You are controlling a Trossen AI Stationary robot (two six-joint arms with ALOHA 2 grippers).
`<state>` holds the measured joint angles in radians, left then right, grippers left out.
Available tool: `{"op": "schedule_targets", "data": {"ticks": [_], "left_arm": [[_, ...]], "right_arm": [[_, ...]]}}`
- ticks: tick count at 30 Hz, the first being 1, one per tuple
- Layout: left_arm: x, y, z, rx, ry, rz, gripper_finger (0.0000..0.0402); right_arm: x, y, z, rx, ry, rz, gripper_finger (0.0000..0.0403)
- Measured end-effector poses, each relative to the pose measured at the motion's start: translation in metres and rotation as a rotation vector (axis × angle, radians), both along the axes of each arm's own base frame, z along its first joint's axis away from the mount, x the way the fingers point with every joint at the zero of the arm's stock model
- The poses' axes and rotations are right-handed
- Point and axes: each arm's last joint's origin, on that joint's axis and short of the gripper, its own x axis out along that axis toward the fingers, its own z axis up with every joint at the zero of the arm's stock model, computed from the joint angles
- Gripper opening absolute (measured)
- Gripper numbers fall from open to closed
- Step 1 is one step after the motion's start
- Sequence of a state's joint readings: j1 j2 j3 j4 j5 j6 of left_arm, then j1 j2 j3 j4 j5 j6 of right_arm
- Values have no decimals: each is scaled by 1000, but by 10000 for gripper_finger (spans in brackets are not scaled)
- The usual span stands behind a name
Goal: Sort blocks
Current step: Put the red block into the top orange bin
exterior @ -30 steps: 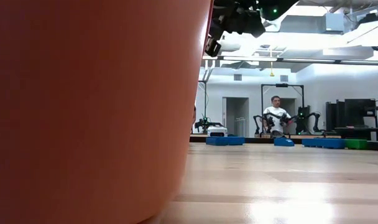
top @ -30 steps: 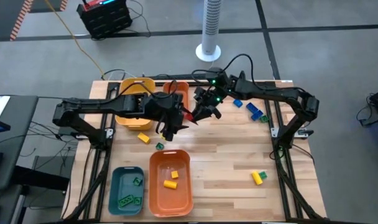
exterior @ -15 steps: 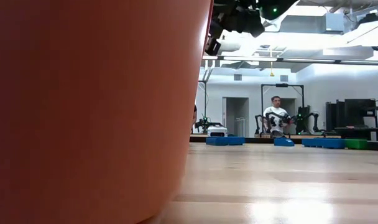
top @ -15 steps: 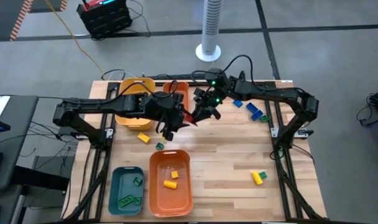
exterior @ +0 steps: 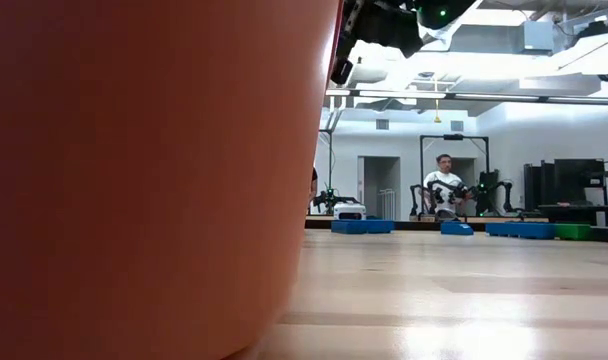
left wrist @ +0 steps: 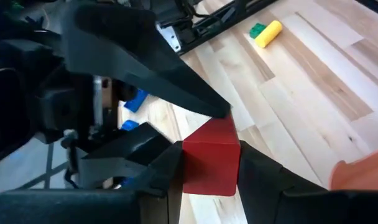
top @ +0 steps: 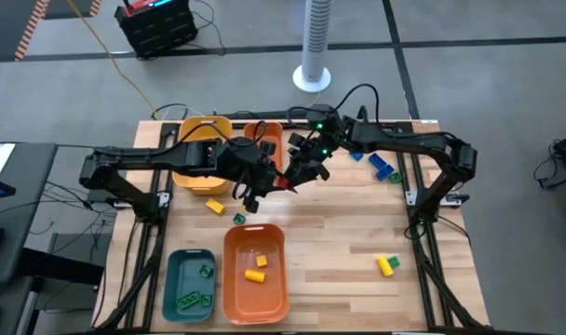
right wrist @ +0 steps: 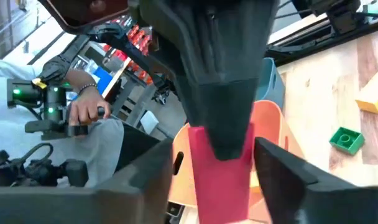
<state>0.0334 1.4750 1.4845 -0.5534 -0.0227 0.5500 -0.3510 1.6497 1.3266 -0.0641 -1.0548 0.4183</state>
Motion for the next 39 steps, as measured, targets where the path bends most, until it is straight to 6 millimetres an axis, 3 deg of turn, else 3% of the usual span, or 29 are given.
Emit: {"op": "schedule_targets", "data": {"ticks": [4,9,14,17,26,34,39], "left_arm": [[-4,9,0,-35,12,57,111],[-18,38,1,-153,50,244,112],[-27,84,-10,-281,93,525,112],[-28,113,-21,-326,112,645,112],[-28,185,-62,-460,260,889,112],[-29,215,-99,-523,393,1022,112],[-29,222,-109,-483,422,1059,112]], "right_arm": [[-11,-22,2,29,24,-47,276],[-45,-48,20,-45,55,-268,289],[-78,-49,42,-239,103,-554,289],[-88,-43,53,-273,93,-605,290],[-81,-15,50,-299,134,-567,290],[-67,2,36,-322,182,-529,290],[-64,4,34,-336,189,-553,290]]}}
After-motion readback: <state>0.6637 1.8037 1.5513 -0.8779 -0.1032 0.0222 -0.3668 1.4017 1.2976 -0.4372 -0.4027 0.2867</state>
